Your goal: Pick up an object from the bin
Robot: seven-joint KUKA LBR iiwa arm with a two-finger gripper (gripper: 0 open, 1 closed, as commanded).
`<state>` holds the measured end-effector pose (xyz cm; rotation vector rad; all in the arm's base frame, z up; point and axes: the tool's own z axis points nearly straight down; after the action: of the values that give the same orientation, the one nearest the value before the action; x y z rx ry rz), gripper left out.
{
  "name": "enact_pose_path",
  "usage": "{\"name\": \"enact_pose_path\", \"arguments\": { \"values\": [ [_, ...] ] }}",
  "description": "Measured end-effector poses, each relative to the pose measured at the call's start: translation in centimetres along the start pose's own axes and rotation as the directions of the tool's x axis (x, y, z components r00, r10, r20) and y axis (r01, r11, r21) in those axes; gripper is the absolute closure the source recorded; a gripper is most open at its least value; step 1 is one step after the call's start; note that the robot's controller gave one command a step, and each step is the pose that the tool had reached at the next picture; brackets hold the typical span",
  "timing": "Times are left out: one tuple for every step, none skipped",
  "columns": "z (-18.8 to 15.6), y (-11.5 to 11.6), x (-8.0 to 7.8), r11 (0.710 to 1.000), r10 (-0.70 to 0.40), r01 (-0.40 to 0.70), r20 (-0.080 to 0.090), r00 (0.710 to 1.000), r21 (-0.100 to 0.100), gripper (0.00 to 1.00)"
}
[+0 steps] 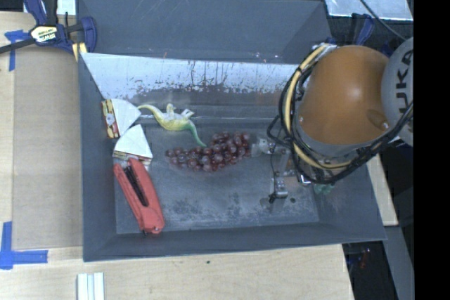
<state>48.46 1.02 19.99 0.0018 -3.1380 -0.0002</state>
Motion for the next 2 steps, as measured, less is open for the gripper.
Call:
{"name": "enact_pose_path", "arguments": {
  "values": [
    [-0.3,0.0,-0.2,1.000,0.000,0.000,0.006,1.000,0.000,0.00],
    [8.6,7.0,-5.5,1.000,-0.001,0.001,0.016,1.000,-0.002,0.00]
  ]
}}
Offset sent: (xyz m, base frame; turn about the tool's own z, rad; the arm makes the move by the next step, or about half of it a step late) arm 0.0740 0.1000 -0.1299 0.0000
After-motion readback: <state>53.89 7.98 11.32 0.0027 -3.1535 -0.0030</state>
